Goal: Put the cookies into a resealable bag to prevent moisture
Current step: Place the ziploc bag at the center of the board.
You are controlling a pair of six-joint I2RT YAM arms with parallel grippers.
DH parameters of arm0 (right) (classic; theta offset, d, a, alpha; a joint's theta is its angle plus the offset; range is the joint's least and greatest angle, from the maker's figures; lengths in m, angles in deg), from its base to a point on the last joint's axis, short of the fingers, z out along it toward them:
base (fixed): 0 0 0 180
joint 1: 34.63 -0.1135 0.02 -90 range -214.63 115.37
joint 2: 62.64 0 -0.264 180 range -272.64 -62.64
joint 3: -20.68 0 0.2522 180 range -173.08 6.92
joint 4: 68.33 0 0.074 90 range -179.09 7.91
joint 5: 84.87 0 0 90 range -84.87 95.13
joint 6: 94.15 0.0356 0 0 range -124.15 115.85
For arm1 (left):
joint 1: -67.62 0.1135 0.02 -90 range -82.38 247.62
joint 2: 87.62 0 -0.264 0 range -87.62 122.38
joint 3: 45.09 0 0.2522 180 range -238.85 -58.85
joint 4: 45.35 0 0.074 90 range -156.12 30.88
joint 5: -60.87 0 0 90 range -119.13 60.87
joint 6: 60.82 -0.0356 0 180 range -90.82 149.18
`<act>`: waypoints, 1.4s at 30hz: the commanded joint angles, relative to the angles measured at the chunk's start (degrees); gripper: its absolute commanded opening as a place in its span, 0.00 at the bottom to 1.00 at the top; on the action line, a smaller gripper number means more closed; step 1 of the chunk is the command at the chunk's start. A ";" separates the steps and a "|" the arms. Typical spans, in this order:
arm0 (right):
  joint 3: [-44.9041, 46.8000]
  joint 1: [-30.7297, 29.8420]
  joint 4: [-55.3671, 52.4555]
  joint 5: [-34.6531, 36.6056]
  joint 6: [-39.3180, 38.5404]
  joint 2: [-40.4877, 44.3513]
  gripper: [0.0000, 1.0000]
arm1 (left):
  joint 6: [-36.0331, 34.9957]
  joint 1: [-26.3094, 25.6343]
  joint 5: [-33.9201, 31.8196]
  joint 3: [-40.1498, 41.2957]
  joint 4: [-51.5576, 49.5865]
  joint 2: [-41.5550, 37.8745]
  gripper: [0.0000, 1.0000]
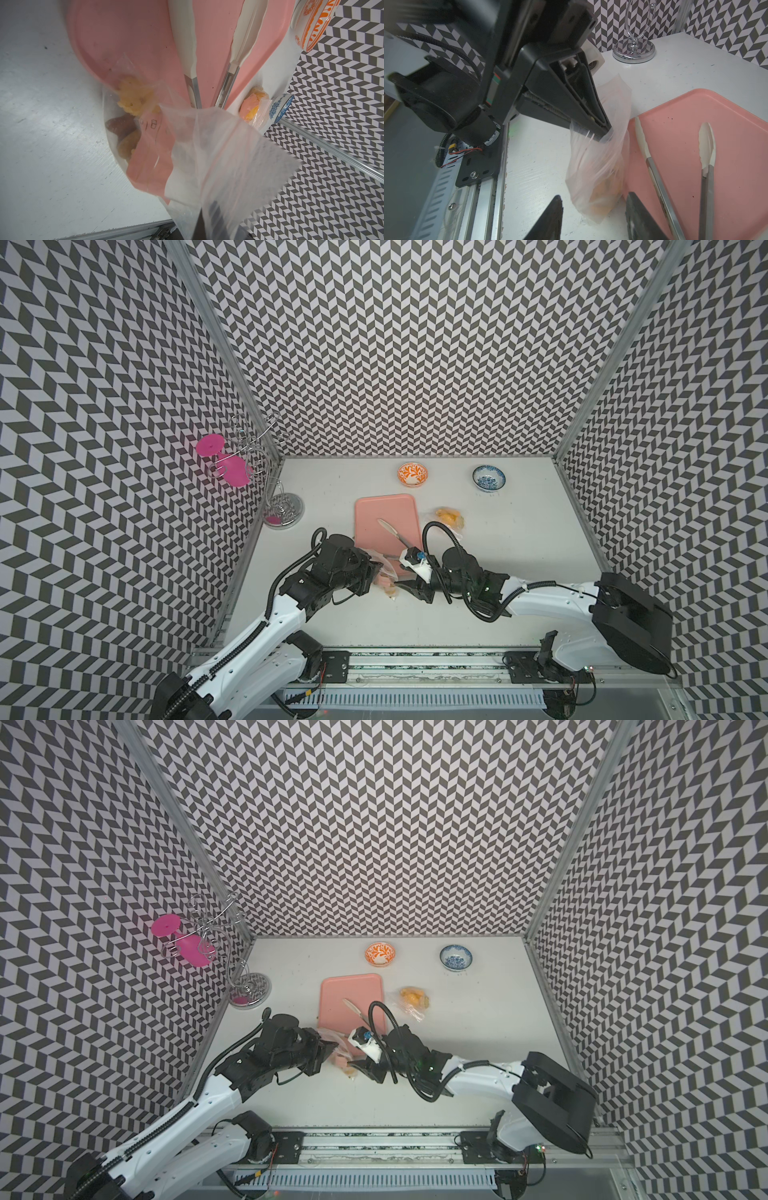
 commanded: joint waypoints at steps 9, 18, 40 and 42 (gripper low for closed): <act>-1.82 -0.44 5.32 0.76 0.81 -0.50 0.30 | 2.99 -0.35 -1.27 1.84 2.81 -0.49 0.00; -2.22 -0.51 4.31 0.12 0.65 -0.55 0.11 | 2.63 -0.35 -1.33 1.74 1.76 -1.45 0.02; -4.89 14.99 -19.26 -25.55 -5.13 8.89 0.00 | -75.34 2.24 -7.66 -15.45 -0.02 -0.16 0.64; -5.72 17.45 -22.29 -28.44 -7.00 8.95 0.00 | -92.62 2.27 4.14 -13.96 3.70 -0.98 0.64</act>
